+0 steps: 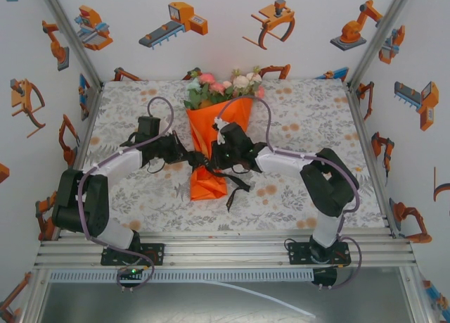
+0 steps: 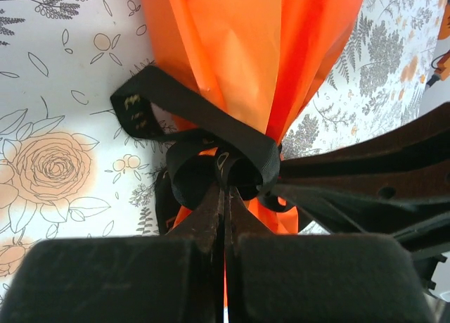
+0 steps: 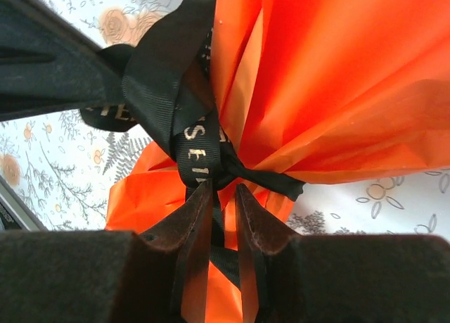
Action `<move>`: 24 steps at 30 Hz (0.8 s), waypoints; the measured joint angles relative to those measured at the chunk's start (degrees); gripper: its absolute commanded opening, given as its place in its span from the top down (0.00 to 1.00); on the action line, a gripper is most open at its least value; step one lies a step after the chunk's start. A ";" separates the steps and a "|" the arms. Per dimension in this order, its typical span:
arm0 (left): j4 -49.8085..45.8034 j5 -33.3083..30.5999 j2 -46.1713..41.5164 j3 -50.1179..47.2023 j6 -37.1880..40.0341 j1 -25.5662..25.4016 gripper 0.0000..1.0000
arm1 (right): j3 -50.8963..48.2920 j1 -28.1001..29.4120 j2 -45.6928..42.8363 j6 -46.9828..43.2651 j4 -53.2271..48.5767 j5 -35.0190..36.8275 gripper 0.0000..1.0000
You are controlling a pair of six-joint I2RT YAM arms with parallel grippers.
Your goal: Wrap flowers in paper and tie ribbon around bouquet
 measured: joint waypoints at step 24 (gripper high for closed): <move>0.28 0.04 0.00 0.00 0.37 -0.07 1.00 | 11.65 1.49 3.30 -17.49 -6.82 1.29 0.69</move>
